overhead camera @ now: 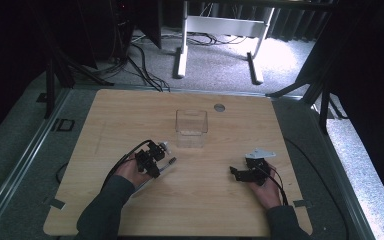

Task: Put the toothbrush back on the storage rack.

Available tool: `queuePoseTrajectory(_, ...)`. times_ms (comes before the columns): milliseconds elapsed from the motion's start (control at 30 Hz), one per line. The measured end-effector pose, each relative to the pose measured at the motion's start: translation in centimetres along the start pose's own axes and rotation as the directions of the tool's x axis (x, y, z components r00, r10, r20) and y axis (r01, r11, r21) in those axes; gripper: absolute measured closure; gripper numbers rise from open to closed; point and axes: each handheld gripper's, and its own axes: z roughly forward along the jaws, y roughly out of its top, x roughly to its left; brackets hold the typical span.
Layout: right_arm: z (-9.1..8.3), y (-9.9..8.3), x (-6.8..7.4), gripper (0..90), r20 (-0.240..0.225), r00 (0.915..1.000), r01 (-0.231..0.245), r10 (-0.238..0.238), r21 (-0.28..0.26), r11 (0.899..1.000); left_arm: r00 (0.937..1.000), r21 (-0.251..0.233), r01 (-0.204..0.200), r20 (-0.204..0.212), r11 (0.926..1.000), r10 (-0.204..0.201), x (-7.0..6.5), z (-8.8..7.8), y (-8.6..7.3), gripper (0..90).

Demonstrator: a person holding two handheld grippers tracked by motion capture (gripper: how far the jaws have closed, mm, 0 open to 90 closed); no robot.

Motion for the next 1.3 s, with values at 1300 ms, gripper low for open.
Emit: queuePoseTrajectory(1300,0.0,0.0,0.0,18.6,0.0,1.0,-0.002,0.002,-0.001,1.0,0.9973,-0.157,0.074,0.016,0.9848,-0.072,1.4,-2.5,-0.8,78.5)
